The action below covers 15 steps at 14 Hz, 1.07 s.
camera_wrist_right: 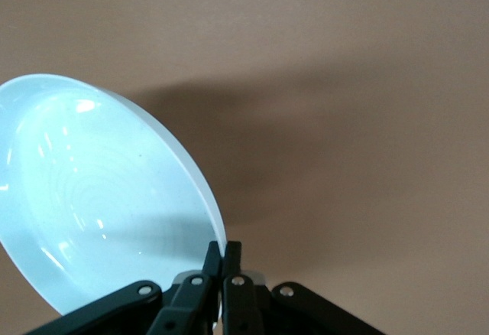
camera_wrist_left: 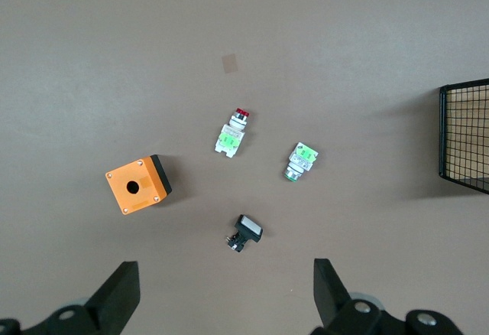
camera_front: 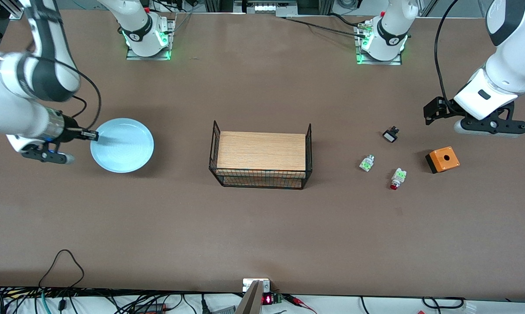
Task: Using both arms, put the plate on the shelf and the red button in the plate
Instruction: 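Grasp the blue plate rim with the right gripper and lift it, then carry the blue plate with the right gripper onto the wooden block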
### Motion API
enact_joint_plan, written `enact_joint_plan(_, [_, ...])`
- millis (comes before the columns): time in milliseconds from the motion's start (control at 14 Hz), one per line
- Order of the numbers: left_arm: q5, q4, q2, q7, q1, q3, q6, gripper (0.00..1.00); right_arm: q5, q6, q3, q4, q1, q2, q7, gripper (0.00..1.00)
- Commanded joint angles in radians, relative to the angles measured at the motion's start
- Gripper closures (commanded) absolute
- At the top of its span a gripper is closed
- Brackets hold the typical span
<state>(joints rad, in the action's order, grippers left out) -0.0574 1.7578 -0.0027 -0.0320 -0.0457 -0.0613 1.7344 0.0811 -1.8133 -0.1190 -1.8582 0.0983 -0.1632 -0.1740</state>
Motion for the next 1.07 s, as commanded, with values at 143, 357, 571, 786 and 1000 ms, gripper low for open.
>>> enact_joint_plan(143, [-0.016, -0.026, 0.01, 0.021, 0.001, 0.0, -0.021, 0.0, 0.089, 0.248, -0.001, 0.223, 0.09, 0.005, -0.265, 1.0])
enact_joint_plan(357, [-0.016, -0.026, 0.01, 0.021, 0.001, 0.0, -0.022, 0.0, 0.16, 0.296, 0.001, 0.316, 0.177, -0.001, -0.476, 1.0])
enact_joint_plan(571, [-0.016, -0.026, 0.01, 0.021, 0.001, 0.0, -0.022, 0.0, 0.169, 0.284, 0.001, 0.34, 0.315, -0.025, -0.707, 1.0])
enact_joint_plan(786, [-0.016, -0.026, 0.01, 0.021, 0.001, 0.0, -0.022, 0.0, 0.219, 0.231, -0.001, 0.34, 0.424, -0.044, -0.933, 1.0])
enact_joint_plan(1000, [-0.016, -0.026, 0.01, 0.021, 0.001, 0.0, -0.022, 0.0, 0.264, 0.157, -0.001, 0.34, 0.489, -0.067, -1.058, 1.0])
